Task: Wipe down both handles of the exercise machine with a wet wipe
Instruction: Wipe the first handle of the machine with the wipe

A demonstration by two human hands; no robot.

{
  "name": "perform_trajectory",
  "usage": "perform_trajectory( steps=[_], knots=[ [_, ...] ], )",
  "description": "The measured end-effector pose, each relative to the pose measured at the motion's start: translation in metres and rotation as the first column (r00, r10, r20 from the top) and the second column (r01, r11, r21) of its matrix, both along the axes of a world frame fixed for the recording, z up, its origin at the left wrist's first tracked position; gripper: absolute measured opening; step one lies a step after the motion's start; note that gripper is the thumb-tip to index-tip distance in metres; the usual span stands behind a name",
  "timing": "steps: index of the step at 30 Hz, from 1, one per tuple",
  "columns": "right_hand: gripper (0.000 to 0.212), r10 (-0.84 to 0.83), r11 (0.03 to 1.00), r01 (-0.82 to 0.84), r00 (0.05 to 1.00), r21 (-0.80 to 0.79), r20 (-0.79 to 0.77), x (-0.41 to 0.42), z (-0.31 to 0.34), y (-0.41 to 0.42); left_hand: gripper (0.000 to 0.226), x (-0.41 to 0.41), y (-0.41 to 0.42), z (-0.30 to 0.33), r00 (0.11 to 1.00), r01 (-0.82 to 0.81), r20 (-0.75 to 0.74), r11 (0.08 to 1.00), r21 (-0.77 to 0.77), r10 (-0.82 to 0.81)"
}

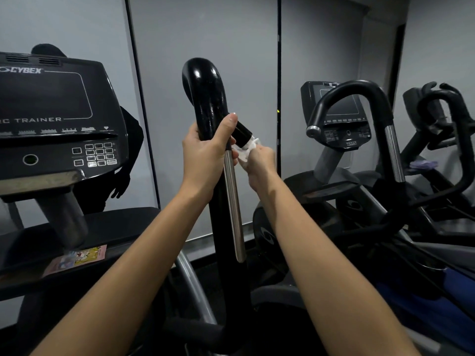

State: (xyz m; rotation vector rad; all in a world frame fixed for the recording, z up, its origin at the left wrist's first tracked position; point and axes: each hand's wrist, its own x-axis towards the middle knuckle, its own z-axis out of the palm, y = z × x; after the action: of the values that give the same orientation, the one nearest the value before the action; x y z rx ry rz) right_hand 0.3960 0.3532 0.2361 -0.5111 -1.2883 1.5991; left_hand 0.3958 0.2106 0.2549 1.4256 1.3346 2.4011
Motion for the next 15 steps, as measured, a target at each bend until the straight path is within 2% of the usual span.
perform_trajectory(
  steps=[1,4,6,8,10,14,15],
  knots=[
    [0.02,0.03,0.998,-0.029,1.0,-0.048,0.009,0.003,-0.002,0.002,0.02,0.0,0.0,0.0,1.0,-0.002,-0.001,1.0,-0.001,0.002],
    [0.016,-0.006,0.986,0.017,0.998,-0.168,0.066,0.011,0.003,0.018,0.02,-0.001,-0.001,0.001,1.0,-0.005,0.009,1.0,0.007,0.005],
    [0.027,0.091,0.964,-0.112,0.991,-0.241,-0.1,0.013,0.012,0.023,0.019,-0.001,-0.001,0.001,1.0,-0.007,-0.003,1.0,0.01,0.007],
    [0.022,0.178,0.94,-0.25,0.939,-0.232,-0.294,0.012,0.021,0.018,0.018,0.0,-0.001,0.0,1.0,0.0,-0.009,1.0,0.011,0.0],
    [0.016,0.214,0.928,-0.296,0.92,-0.225,-0.329,0.009,0.021,0.012,0.017,0.0,-0.001,0.0,1.0,-0.001,-0.012,1.0,0.01,0.002],
    [0.044,0.146,0.89,-0.296,0.905,-0.346,-0.4,0.007,0.002,0.011,0.019,0.0,0.0,0.0,1.0,0.009,-0.007,1.0,0.017,-0.009],
    [0.043,0.158,0.879,-0.317,0.899,-0.356,-0.409,0.009,-0.006,0.009,0.019,0.0,0.0,0.0,1.0,0.005,-0.008,1.0,0.014,-0.005]
  ],
)
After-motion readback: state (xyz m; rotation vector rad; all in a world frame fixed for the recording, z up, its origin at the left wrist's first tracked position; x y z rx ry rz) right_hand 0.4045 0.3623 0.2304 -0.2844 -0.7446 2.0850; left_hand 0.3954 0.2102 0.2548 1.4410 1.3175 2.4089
